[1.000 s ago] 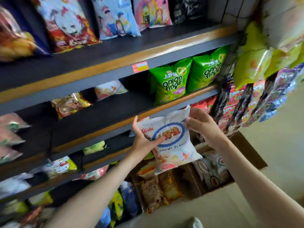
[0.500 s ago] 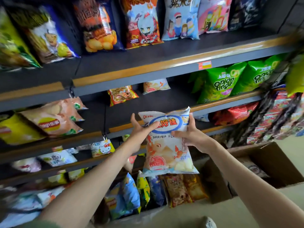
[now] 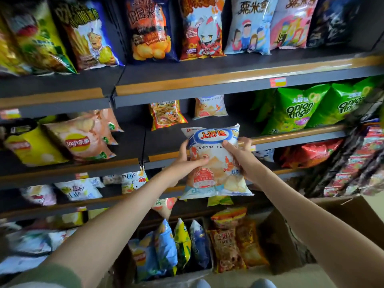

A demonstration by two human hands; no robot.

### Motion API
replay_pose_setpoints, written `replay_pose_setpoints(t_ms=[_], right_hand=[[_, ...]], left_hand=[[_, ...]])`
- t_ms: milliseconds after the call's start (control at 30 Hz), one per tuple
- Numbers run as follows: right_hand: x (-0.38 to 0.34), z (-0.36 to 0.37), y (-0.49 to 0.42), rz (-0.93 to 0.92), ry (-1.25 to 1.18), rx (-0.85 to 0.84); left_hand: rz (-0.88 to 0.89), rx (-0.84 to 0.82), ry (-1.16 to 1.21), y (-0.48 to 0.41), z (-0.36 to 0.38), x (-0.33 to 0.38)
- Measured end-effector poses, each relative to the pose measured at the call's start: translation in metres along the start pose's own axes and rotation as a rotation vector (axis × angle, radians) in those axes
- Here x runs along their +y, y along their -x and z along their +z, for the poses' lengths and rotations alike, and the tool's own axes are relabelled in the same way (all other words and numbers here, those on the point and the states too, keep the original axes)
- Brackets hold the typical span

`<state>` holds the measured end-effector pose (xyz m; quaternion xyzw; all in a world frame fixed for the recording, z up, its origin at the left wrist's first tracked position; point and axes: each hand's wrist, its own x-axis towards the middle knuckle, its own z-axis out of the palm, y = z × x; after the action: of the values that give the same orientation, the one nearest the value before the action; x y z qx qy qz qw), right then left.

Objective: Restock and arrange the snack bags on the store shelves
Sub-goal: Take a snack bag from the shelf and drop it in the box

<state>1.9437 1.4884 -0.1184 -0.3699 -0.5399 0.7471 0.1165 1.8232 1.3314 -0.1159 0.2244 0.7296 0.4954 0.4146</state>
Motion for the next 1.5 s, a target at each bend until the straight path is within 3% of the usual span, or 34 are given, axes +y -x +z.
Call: replay_pose_setpoints(t_ms=[200,500,700,933,1133,1500], right_hand=[[0.012,-0.017,-0.041,-0.160,0.290,-0.285],[0.007,-0.019,-0.124,-0.392,0.179,-0.328],[-0.007,-0.005,-0.164,-0.459,0.181,-0.294],[-0.026,-0.025,-0.214,-0.451,0.412,-0.536],[-0.033,-0.030,-0.234,-0.537,0.490,-0.494],[0.005,-0.032,-0.261,-0.629,0.688,-0.529]], left_hand=[[0.079,0.109,0.084,-0.043,0.004,-0.012],[0.232,0.274,0.135,-0.112,0.004,-0.019],[0.241,0.547,0.242,-0.153,0.005,-0.009],[0.384,0.448,0.160,-0.182,-0.012,0.010],[0.399,0.207,0.181,-0.209,-0.026,0.006],[0.363,0.310,0.055,-0.221,-0.050,-0.030]])
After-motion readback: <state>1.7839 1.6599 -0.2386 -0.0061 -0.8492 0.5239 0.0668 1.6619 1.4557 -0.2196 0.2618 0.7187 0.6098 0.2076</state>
